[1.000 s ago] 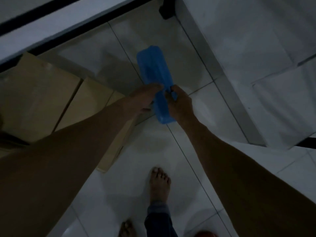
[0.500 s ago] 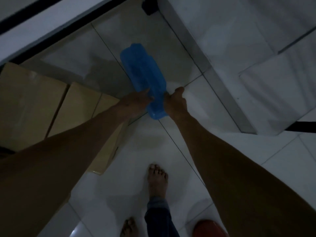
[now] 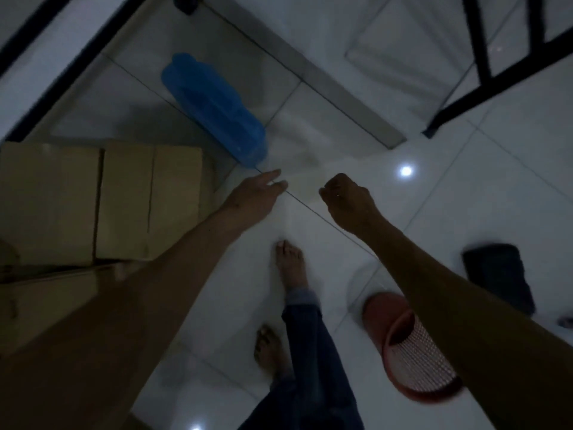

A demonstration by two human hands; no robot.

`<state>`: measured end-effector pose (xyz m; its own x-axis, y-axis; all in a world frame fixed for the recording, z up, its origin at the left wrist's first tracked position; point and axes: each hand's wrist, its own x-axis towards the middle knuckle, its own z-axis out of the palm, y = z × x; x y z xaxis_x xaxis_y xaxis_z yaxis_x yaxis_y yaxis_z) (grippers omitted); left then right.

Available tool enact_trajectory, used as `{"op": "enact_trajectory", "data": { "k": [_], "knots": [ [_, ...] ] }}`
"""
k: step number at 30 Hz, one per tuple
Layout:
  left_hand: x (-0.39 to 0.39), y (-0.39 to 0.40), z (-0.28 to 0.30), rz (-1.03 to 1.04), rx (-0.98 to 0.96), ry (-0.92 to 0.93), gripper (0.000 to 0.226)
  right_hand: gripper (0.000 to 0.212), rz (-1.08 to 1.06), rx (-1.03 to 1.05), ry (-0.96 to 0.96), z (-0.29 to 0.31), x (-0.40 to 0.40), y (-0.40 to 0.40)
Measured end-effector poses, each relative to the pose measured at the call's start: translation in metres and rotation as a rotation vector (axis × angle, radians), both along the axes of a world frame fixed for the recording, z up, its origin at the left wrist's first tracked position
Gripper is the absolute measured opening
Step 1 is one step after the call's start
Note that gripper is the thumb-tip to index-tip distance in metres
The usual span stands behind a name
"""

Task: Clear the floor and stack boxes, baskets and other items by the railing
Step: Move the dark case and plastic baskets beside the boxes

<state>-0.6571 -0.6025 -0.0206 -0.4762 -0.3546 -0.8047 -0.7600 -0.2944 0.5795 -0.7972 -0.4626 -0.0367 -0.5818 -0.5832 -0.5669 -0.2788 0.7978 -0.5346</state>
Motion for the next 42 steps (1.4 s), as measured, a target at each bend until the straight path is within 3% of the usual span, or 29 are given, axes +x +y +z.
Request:
{"op": "enact_trajectory", "data": {
  "k": [11,24,33,42],
  "knots": [
    [-0.011,0.190,0.072,-0.183,0.165,0.075,0.014,0.024,-0.382,0.014,-0.074,0.078,0.018,0.232],
    [-0.092,0.386,0.070,-0.375,0.134,0.015,0.022,0.021,-0.845,-0.050,-0.156,0.079,-0.022,0.468],
    [-0.229,0.549,-0.012,-0.430,0.172,-0.101,0.025,0.021,-0.990,-0.035,-0.173,-0.020,-0.132,0.616],
    [-0.344,0.636,-0.153,-0.172,0.212,-0.198,0.031,0.048,-0.649,0.091,-0.103,-0.175,-0.260,0.672]
  ]
}}
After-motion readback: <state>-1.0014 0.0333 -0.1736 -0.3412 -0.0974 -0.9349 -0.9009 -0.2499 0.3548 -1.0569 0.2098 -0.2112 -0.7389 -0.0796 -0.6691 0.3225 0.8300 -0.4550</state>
